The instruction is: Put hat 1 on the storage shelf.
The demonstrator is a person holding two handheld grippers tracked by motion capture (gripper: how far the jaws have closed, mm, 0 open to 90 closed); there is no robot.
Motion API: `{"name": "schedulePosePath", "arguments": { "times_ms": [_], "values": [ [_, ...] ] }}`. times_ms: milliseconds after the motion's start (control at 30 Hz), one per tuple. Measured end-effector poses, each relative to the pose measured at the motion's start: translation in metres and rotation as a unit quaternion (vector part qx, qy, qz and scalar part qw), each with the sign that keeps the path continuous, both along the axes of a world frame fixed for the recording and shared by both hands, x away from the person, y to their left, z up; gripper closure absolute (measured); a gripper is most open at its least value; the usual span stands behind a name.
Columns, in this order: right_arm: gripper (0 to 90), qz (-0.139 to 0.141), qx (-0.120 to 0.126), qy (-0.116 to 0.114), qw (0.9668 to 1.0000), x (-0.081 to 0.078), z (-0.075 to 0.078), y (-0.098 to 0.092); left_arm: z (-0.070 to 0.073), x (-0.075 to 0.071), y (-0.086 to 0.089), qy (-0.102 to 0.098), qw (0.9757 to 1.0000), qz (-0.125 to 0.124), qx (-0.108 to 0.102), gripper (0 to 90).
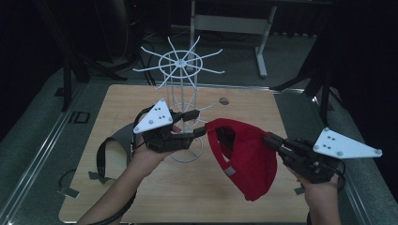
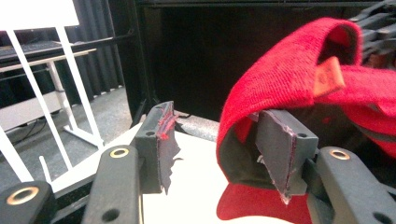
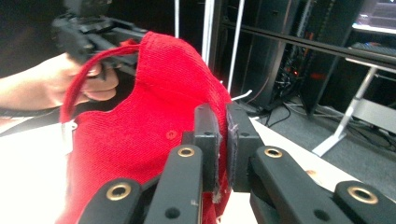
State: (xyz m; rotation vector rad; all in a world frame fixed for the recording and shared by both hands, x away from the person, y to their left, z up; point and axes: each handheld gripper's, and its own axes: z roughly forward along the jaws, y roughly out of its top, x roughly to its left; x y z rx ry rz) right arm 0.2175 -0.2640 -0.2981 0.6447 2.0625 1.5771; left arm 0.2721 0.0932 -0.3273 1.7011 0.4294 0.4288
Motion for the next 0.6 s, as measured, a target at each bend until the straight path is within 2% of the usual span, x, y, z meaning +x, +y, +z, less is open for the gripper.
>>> {"name": "schedulePosePath", "arguments": {
  "times_ms": [133, 300, 600],
  "values": [
    [84.9, -0.008, 0.012, 0.004, 0.9999, 0.003, 0.0, -0.003, -0.005, -0.006, 0.004, -0.002, 1.0, 0.002, 0.003, 43.5],
    [84.8, -0.019, 0.021, 0.002, 0.9996, 0.005, 0.004, -0.008, -0.013, -0.011, 0.011, 0.013, 0.9999, -0.003, 0.004, 42.2],
    [84.8, -0.044, 0.032, -0.01, 0.9985, 0.008, 0.012, -0.019, -0.043, -0.025, 0.024, 0.031, 0.9993, -0.007, 0.021, 39.1]
  ]
}}
